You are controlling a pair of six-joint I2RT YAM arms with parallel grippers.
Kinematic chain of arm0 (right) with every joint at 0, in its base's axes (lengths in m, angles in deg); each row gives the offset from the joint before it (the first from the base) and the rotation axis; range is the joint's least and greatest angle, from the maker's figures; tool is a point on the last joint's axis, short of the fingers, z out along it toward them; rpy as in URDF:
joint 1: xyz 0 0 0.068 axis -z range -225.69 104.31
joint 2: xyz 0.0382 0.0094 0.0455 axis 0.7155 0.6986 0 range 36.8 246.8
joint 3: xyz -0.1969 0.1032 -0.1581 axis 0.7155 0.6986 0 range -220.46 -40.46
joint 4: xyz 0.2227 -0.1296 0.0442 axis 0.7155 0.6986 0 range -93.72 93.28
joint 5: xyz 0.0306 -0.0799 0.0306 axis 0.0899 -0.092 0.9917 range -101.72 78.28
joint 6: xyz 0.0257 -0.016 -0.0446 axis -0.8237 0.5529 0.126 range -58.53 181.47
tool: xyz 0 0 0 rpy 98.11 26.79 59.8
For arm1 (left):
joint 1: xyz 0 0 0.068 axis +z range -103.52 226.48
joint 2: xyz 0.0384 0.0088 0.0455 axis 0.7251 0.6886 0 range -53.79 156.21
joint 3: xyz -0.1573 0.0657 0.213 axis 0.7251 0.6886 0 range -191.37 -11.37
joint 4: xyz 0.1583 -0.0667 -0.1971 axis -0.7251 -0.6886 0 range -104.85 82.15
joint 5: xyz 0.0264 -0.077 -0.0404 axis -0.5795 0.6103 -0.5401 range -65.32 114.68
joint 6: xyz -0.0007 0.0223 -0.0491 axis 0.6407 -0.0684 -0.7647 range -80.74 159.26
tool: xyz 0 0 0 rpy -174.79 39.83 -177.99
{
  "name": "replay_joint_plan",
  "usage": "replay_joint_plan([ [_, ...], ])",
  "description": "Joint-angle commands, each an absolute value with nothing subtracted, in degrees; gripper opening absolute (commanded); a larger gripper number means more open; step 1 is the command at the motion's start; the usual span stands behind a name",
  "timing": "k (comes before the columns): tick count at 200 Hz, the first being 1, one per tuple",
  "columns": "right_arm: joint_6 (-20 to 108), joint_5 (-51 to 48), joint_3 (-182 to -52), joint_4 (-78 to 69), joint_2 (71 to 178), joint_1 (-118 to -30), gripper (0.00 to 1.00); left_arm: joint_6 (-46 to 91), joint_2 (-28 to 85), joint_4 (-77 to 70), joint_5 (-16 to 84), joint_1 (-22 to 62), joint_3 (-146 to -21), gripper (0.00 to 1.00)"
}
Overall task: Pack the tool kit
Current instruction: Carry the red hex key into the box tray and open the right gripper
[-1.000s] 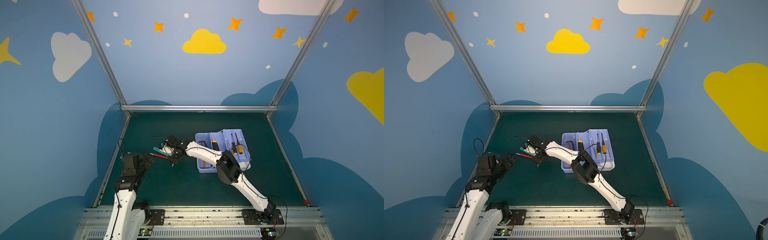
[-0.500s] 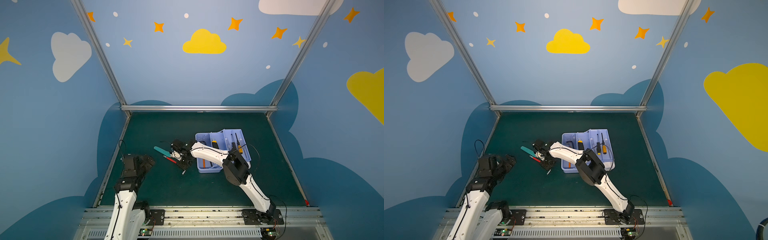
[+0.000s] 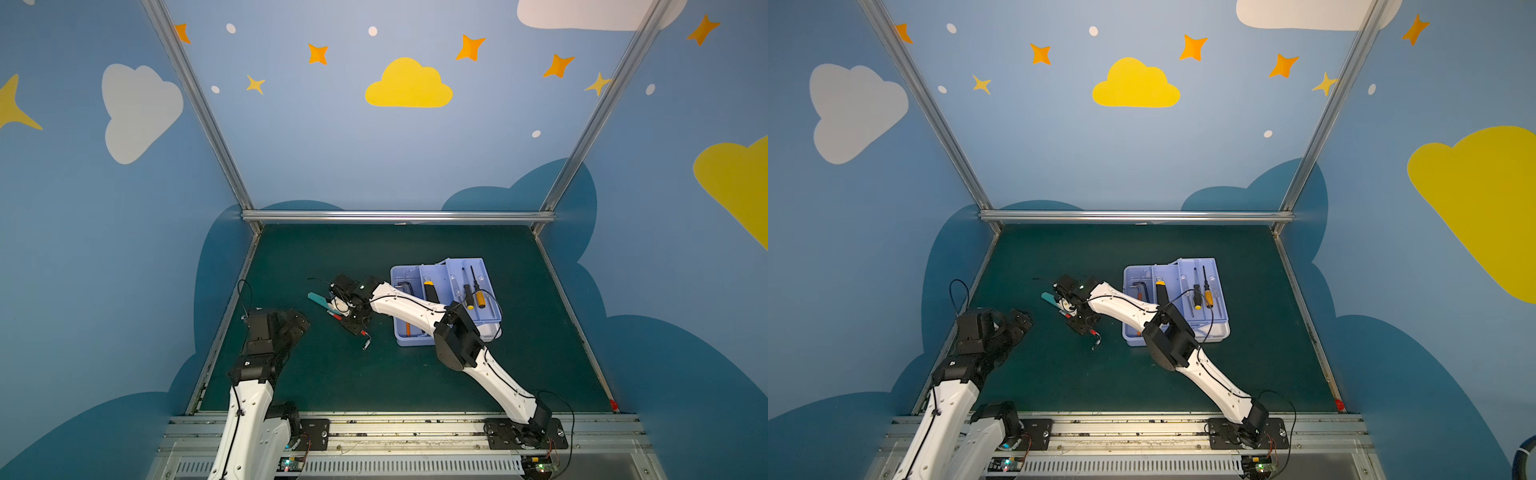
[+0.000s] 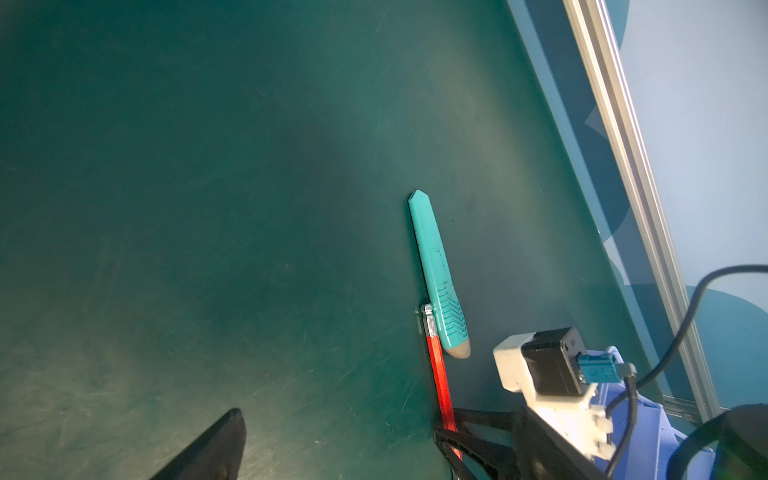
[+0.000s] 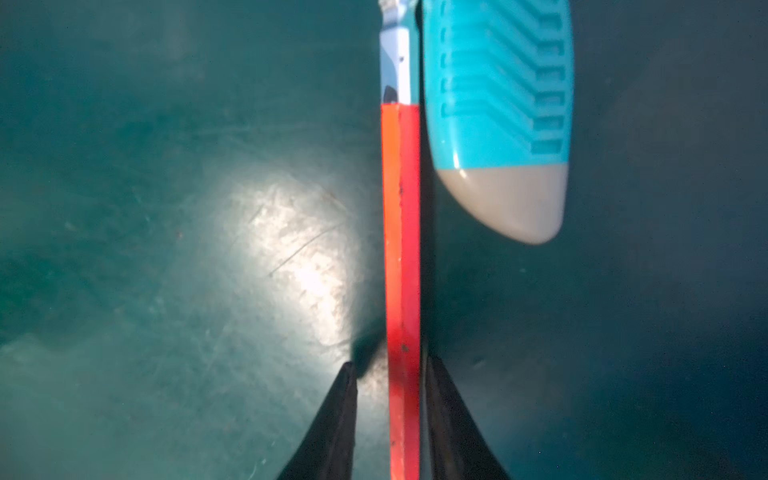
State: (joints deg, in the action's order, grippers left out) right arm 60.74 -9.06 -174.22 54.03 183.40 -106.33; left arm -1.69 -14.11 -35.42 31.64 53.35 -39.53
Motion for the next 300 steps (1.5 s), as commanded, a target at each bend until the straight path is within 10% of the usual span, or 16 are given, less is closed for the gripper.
replay_joint_plan([
  [1,61.4,-12.4,-174.8,57.2,186.4,-106.9,0.26,-1.2,-14.6,-35.9,31.1,53.6,-39.3,1.0],
  [71,58.9,-17.0,-173.4,58.6,186.2,-107.8,0.0,-1.2,-14.8,-36.0,30.8,53.6,-39.7,1.0],
  [300,30.4,-22.9,-140.1,50.9,149.5,-94.1,0.0,-1.4,-11.9,-31.4,33.9,53.7,-37.5,1.0],
])
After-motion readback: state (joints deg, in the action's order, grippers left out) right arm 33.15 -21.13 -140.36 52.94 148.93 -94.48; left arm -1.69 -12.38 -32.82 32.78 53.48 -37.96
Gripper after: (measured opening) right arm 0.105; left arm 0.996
